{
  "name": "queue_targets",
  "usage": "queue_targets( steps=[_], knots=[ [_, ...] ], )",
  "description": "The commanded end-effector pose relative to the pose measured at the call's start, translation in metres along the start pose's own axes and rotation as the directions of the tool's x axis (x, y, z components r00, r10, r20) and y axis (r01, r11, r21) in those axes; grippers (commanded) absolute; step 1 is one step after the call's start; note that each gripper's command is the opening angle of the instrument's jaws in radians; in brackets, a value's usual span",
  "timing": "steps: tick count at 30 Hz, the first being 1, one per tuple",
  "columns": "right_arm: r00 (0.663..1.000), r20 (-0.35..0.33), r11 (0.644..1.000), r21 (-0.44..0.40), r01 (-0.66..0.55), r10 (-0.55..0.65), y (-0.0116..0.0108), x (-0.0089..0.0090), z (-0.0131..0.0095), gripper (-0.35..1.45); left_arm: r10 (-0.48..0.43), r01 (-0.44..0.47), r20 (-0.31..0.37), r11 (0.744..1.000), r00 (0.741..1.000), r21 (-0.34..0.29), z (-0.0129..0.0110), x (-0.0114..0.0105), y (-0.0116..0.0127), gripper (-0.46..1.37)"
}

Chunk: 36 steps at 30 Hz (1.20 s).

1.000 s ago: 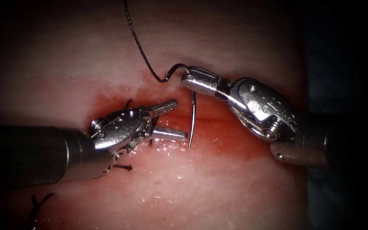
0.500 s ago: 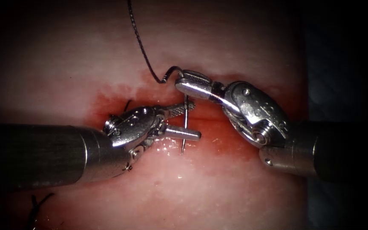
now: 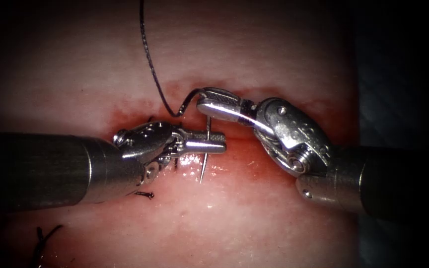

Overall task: Wound Closure
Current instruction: Pass the needle from the right to the left to adjust grip, then pass the needle back to the right hand

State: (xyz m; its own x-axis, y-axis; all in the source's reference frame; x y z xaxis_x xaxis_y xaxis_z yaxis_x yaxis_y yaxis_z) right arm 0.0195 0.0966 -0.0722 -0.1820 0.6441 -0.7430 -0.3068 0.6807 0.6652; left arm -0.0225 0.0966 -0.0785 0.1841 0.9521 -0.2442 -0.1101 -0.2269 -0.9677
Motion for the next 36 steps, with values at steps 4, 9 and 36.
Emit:
queue_targets(
  steps=[4, 9, 36],
  knots=[
    [0.996, -0.003, 0.996, -0.005, 0.087, -0.087, 0.0001, 0.0, 0.0, 0.16, -0.048, 0.048, -0.014, 0.999, 0.999, 0.005, -0.0005, 0.0002, 0.0001, -0.35],
    [0.98, 0.031, 0.98, -0.001, 0.198, -0.198, -0.0002, 0.0005, 0.0001, 0.18, -0.054, 0.053, 0.018, 0.997, 0.998, 0.053, -0.0004, 0.0, 0.0002, -0.35],
    [0.925, -0.047, 0.926, -0.032, 0.376, -0.377, -0.0008, 0.0035, 0.0005, 0.53, -0.308, 0.306, -0.024, 0.95, 0.951, -0.065, -0.0002, -0.0005, 0.0015, -0.35]
  ],
)
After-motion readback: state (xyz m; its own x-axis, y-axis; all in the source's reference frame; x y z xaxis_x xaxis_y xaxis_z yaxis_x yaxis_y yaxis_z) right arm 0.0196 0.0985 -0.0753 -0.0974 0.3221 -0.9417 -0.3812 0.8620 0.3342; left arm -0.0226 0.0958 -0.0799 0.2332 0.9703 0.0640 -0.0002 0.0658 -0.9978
